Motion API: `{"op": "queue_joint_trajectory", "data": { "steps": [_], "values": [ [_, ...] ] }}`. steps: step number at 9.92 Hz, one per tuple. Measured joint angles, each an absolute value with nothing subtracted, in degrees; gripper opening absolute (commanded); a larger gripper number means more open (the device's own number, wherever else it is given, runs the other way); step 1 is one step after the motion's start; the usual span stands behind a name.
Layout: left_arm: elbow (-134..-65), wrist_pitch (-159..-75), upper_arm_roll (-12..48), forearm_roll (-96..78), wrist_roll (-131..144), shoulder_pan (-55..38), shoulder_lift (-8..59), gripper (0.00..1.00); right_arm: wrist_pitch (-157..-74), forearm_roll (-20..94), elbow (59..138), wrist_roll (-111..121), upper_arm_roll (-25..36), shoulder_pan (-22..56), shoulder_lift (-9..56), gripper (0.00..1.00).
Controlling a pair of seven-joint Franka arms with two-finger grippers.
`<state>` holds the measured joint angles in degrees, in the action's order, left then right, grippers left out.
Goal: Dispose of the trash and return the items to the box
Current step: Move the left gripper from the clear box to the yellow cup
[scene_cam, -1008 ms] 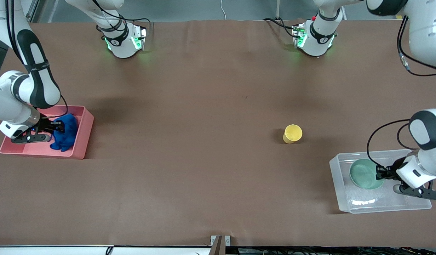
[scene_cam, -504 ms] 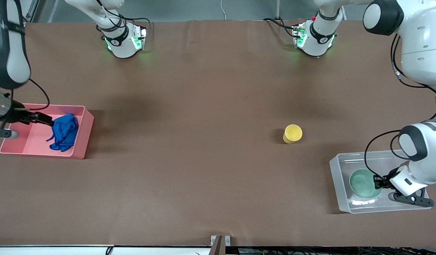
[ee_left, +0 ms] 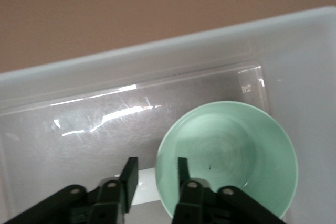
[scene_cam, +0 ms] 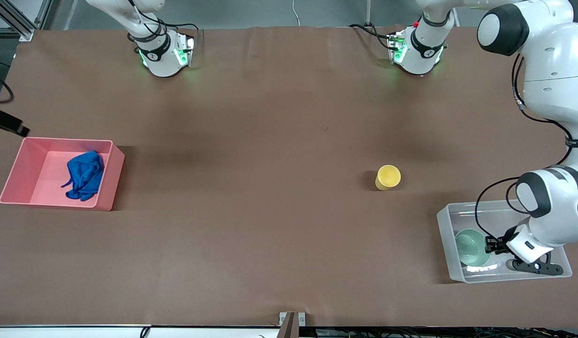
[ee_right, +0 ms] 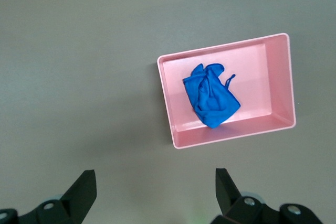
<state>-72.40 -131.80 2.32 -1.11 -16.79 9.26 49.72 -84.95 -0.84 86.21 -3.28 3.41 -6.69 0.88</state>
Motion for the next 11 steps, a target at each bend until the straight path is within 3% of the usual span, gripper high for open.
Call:
{"op": "queue_joint_trajectory", "data": {
  "steps": [4, 8, 11],
  "values": [
    [-76.62, -124.78, 2.83, -1.11, -16.46, 7.23, 37.11, 0.94, -86.63, -0.84, 87.65, -3.28, 2.71, -6.73, -1.70, 1.00],
    [-99.92, -123.74, 4.99, -1.11, -9.87, 2.04, 19.73, 0.94, -84.66, -0.84, 85.63, -1.29, 2.06, -6.75, -1.69, 1.00],
    [-112.89, -124.96, 11.94, -1.11, -1.13, 1.96, 13.37, 0.93, -83.91, -0.84, 85.63, -0.32, 1.98, -6.77, -1.68, 1.00]
  ]
}}
